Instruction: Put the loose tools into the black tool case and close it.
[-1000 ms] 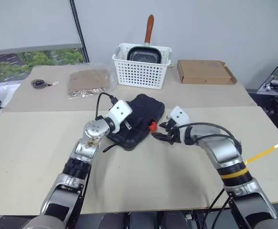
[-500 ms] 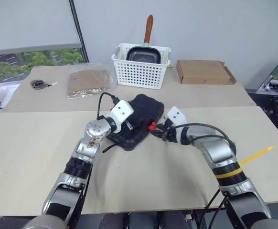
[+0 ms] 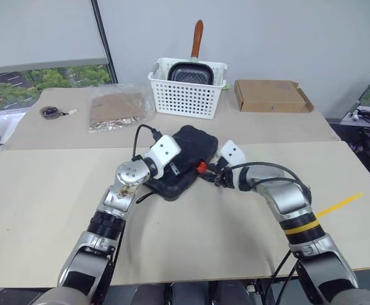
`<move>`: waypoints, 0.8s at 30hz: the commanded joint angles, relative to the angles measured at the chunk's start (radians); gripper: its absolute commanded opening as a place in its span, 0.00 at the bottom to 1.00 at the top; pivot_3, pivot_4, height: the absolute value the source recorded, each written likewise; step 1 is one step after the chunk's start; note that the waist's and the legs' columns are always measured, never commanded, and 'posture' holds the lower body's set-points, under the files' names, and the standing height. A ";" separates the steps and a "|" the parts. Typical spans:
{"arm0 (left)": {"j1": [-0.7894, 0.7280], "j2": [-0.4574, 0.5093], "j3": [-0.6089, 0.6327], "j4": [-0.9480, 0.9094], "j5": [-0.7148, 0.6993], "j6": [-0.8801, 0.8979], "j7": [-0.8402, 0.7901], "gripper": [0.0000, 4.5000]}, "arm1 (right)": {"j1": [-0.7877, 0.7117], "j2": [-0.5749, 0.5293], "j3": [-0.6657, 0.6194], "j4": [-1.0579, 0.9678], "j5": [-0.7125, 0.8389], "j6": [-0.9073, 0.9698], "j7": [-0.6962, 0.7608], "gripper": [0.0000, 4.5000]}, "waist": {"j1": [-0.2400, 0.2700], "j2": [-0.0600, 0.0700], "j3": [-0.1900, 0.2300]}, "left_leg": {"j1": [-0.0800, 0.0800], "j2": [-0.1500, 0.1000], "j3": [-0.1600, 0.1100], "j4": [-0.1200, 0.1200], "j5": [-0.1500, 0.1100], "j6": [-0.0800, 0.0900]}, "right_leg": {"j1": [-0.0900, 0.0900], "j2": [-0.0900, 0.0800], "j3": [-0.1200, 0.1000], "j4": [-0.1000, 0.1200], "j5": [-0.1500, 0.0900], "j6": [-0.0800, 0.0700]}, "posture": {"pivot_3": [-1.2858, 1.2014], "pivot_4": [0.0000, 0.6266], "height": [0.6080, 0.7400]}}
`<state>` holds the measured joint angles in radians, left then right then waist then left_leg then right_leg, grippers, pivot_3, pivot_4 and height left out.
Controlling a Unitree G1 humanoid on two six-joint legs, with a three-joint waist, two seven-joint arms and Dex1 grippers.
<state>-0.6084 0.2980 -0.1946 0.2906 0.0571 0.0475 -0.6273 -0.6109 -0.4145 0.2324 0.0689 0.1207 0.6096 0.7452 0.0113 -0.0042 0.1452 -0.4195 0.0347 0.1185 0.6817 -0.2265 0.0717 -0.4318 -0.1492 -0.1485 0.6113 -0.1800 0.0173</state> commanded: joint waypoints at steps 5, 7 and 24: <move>0.074 -0.009 -0.091 0.071 0.046 0.036 -0.046 1.00 | -0.046 0.023 -0.022 -0.023 -0.007 -0.076 -0.019 0.48 | -0.001 0.000 0.000 | 0.000 0.000 0.000 0.000 0.000 0.000 | 0.000 0.000 0.000 0.000 0.000 0.000 | 0.52 0.24 0.70; 0.075 -0.009 -0.090 0.070 0.046 0.037 -0.046 1.00 | -0.047 0.030 -0.023 -0.016 -0.011 -0.097 -0.020 0.48 | -0.002 0.000 0.000 | 0.001 0.001 0.000 0.000 0.000 0.000 | 0.000 0.000 0.000 0.000 0.000 0.000 | 0.52 0.24 0.70; 0.069 -0.008 -0.023 0.099 0.004 0.053 -0.015 1.00 | -0.004 -0.009 -0.051 -0.073 0.017 -0.078 0.033 0.28 | -0.004 0.000 0.000 | 0.004 0.002 0.000 0.000 -0.005 -0.008 | 0.003 0.000 0.000 -0.001 0.000 0.000 | 0.52 0.24 0.70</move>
<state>-0.5930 0.2802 -0.1911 0.2915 0.0352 0.0450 -0.6287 -0.6056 -0.4132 0.2256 0.0748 0.1015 0.5328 0.7676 0.0076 -0.0043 0.1450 -0.4153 0.0363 0.1185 0.6812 -0.2311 0.0637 -0.4286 -0.1490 -0.1487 0.6107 -0.1802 0.0172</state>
